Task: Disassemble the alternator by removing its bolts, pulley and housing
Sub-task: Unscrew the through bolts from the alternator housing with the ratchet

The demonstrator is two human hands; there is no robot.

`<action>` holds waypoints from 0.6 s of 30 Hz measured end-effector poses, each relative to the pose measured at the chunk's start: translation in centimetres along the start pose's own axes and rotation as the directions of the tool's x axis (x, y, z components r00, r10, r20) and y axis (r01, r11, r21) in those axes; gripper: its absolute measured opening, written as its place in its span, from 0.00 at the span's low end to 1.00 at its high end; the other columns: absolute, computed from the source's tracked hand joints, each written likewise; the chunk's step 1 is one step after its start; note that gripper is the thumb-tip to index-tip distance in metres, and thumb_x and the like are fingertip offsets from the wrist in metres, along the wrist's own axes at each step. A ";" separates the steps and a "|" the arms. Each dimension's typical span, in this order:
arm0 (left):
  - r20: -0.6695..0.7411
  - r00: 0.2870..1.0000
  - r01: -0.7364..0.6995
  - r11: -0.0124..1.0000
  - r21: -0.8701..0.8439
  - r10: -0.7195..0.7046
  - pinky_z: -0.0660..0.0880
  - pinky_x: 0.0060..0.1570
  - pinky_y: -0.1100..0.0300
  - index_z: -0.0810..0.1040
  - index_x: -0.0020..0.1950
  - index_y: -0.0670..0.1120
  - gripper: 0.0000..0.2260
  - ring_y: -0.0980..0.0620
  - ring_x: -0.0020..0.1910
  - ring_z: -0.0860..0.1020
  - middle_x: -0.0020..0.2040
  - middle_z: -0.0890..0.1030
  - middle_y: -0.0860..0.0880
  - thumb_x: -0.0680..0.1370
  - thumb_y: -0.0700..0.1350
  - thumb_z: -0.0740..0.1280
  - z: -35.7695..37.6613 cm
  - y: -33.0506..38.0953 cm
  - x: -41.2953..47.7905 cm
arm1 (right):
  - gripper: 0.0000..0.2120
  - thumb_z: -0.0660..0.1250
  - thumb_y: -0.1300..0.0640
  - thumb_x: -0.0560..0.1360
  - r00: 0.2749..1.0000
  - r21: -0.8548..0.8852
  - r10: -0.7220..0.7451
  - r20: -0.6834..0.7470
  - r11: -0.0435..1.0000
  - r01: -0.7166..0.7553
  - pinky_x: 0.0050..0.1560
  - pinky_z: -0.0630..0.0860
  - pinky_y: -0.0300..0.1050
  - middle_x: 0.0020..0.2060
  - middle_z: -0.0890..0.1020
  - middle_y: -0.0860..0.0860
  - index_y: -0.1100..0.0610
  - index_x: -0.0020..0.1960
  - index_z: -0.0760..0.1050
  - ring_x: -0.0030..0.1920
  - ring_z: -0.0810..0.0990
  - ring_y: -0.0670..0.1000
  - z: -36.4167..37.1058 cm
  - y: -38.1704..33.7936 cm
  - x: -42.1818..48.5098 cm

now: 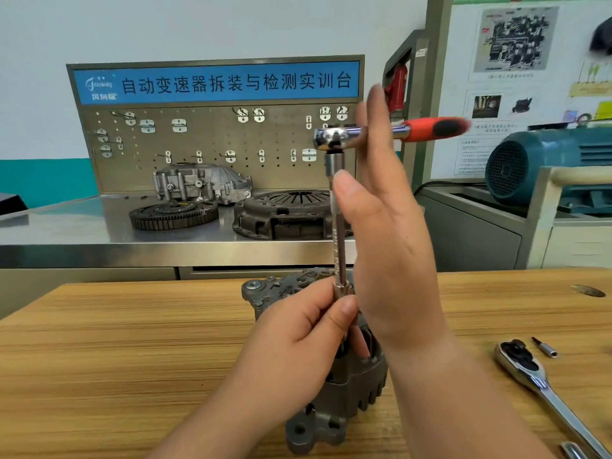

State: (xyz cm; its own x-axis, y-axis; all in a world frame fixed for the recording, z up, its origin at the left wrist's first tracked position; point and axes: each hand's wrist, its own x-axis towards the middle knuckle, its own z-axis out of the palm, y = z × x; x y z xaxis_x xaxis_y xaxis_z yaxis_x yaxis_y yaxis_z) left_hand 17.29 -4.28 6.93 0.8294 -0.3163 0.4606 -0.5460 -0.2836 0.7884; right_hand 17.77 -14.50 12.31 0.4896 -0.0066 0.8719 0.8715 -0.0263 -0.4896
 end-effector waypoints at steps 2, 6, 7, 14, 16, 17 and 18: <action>-0.030 0.999 0.017 1.000 0.021 -0.016 0.78 0.44 0.54 0.79 0.43 0.51 0.12 0.52 0.41 0.80 0.38 0.84 0.58 0.79 0.52 0.59 0.1 0.0 0.1 | 0.30 0.56 0.50 0.77 0.999 -0.064 -0.037 0.011 0.997 0.037 0.77 0.54 0.51 0.78 0.54 0.42 0.49 0.78 0.55 0.76 0.54 0.40 0.3 -0.3 -0.1; -0.028 0.999 0.030 0.999 0.016 -0.030 0.78 0.43 0.54 0.79 0.43 0.48 0.12 0.53 0.40 0.80 0.37 0.84 0.57 0.78 0.52 0.59 0.1 0.0 0.1 | 0.29 0.54 0.52 0.77 0.995 -0.074 -0.079 0.063 0.994 0.083 0.69 0.53 0.27 0.79 0.52 0.48 0.54 0.77 0.56 0.72 0.53 0.30 0.2 -0.5 0.0; -0.021 1.000 0.018 1.000 0.007 -0.018 0.78 0.44 0.51 0.79 0.43 0.49 0.14 0.53 0.40 0.80 0.38 0.84 0.57 0.79 0.54 0.59 0.0 0.0 0.1 | 0.29 0.55 0.52 0.77 0.996 -0.050 -0.067 0.064 0.996 0.070 0.69 0.54 0.26 0.79 0.53 0.47 0.53 0.78 0.55 0.72 0.54 0.30 0.2 -0.5 0.0; -0.008 0.999 -0.036 0.999 -0.015 0.036 0.77 0.49 0.44 0.79 0.48 0.51 0.17 0.47 0.45 0.80 0.42 0.84 0.56 0.77 0.59 0.55 0.1 0.0 -0.1 | 0.34 0.57 0.47 0.74 1.000 0.072 0.025 0.011 0.997 -0.026 0.68 0.57 0.26 0.72 0.61 0.31 0.45 0.78 0.51 0.71 0.57 0.30 -0.3 0.0 0.1; -0.013 0.999 -0.033 0.999 -0.001 0.033 0.77 0.46 0.50 0.79 0.47 0.49 0.20 0.50 0.43 0.80 0.41 0.84 0.57 0.80 0.60 0.53 0.1 0.0 0.0 | 0.32 0.56 0.47 0.75 1.000 0.018 0.009 0.007 1.000 -0.009 0.76 0.54 0.42 0.75 0.58 0.34 0.45 0.78 0.53 0.75 0.53 0.35 -0.1 -0.1 0.0; -0.026 0.999 -0.025 1.000 0.005 0.025 0.77 0.43 0.54 0.79 0.44 0.50 0.19 0.52 0.41 0.80 0.39 0.84 0.58 0.79 0.60 0.54 0.1 -0.1 0.0 | 0.31 0.56 0.47 0.75 1.000 -0.034 -0.015 0.012 0.999 0.016 0.77 0.51 0.47 0.77 0.56 0.38 0.46 0.78 0.55 0.76 0.51 0.37 0.1 -0.2 -0.1; -0.041 0.999 -0.012 1.000 0.007 0.012 0.75 0.40 0.59 0.78 0.42 0.50 0.17 0.54 0.38 0.79 0.37 0.84 0.58 0.77 0.59 0.55 0.1 -0.1 0.1 | 0.30 0.55 0.48 0.76 0.999 -0.076 -0.045 0.023 0.996 0.047 0.77 0.50 0.44 0.78 0.54 0.41 0.49 0.78 0.56 0.76 0.50 0.37 0.1 -0.3 -0.1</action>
State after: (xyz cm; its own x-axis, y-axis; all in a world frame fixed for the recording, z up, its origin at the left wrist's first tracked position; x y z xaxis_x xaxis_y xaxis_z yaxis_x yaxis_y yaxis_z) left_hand 17.38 -4.40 6.84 0.8267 -0.2822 0.4867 -0.5568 -0.2862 0.7798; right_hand 17.49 -14.36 12.40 0.4504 0.0174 0.8927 0.8889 -0.1026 -0.4465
